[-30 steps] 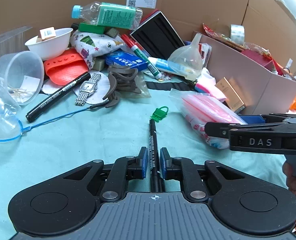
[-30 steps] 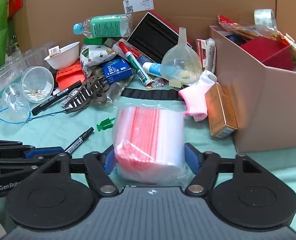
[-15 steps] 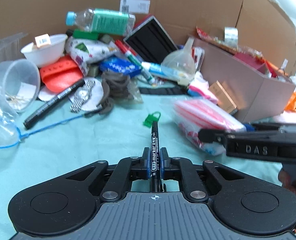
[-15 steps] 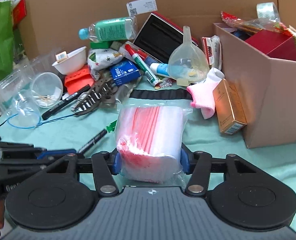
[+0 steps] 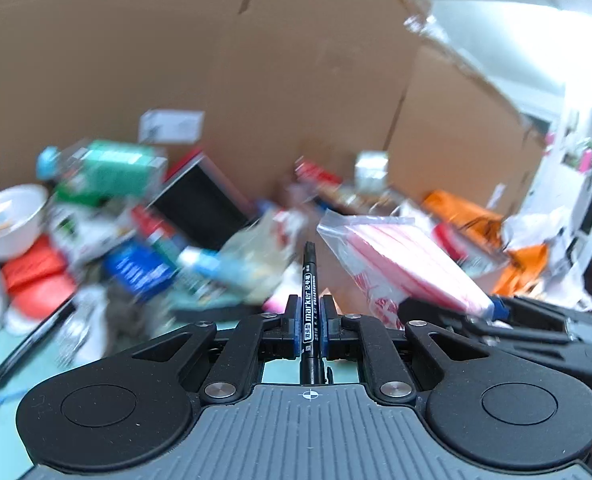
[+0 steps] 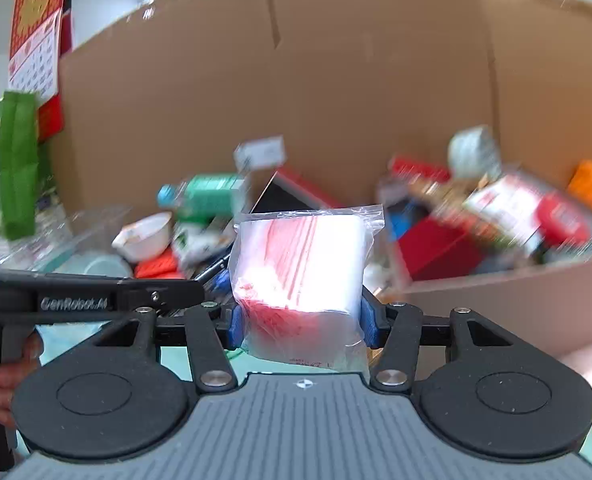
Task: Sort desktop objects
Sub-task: 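Carry the marker and zip bag into the cardboard box and release both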
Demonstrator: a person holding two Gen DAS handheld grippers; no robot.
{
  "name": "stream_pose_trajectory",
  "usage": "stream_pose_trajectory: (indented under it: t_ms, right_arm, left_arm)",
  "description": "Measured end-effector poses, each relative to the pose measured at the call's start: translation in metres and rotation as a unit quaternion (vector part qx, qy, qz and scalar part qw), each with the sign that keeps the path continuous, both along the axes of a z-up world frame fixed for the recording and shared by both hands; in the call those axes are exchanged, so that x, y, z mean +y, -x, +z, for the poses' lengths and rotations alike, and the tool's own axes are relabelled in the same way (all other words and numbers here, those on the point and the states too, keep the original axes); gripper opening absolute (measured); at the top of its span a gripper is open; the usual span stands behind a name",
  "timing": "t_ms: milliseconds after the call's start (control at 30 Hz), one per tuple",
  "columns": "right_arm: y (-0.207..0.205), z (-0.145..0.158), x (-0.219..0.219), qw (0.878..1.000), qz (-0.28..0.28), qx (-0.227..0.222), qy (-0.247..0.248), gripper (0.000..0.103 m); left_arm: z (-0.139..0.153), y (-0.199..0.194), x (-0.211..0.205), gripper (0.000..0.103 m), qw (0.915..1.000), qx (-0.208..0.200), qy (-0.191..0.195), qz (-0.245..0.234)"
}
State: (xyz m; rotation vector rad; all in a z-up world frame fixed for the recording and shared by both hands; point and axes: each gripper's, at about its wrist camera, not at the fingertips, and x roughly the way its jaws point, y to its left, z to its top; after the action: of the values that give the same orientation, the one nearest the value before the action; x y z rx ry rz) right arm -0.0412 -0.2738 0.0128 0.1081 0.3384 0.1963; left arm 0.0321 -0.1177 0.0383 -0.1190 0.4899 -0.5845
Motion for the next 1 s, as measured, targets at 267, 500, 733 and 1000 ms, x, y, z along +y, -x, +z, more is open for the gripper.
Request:
stream_pose_trajectory:
  t_ms: [267, 500, 733, 1000]
  right_arm:
    - [-0.015, 0.024, -0.058, 0.995, -0.085, -0.038, 0.024, 0.058]
    - [-0.06, 0.031, -0.113, 0.99, -0.131, -0.039, 0.034, 0.058]
    - [-0.113, 0.033, -0.155, 0.987, -0.148, -0.017, 0.062, 0.058]
    - [-0.169, 0.014, -0.169, 0.99, -0.115, 0.007, 0.08, 0.06]
  left_arm:
    - [0.039, -0.046, -0.074, 0.005, 0.9988, -0.005, 0.038, -0.031]
    - [0.059, -0.097, -0.152, 0.005, 0.9983, 0.013, 0.042, -0.039]
    - [0.049, -0.156, -0.206, 0.005, 0.9968, 0.053, 0.06, -0.008]
    - [0.017, -0.199, -0.231, 0.005, 0.996, 0.08, 0.039, 0.005]
